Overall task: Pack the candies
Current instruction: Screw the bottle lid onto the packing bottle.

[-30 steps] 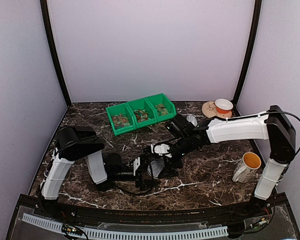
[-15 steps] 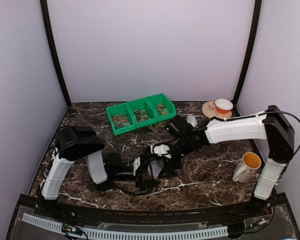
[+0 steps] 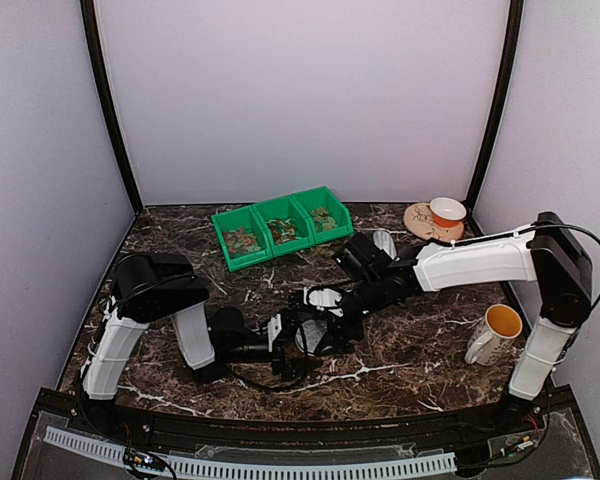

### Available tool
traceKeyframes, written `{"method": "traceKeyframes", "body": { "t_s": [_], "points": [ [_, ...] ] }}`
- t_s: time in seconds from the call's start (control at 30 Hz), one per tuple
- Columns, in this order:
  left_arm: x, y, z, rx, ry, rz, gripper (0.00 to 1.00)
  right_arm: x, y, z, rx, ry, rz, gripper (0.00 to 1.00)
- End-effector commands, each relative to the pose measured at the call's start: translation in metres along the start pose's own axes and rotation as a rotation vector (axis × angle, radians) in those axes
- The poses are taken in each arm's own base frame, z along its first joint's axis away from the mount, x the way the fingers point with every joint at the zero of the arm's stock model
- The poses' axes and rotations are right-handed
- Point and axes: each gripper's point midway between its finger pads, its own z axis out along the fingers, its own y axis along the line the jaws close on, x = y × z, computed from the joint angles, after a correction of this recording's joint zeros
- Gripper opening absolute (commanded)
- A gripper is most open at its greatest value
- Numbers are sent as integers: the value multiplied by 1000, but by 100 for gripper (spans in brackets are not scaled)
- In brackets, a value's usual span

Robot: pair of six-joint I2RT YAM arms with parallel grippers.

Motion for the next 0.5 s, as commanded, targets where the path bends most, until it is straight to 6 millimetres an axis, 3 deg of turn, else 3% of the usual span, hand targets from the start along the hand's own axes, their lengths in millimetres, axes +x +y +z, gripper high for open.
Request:
{"method": "traceKeyframes", "body": {
  "t_s": [0.0,0.23,0.47],
  "points": [
    [106,6,-37,-168,266,-69,90,4,-3,8,68,-7,71,85],
    [106,18,-41,-244,276,-67,90,8,-19,8,234,-7,184,86],
    [107,28,-44,-303,287,-65,90,12,-36,0,414,-40,407,86]
  ]
}}
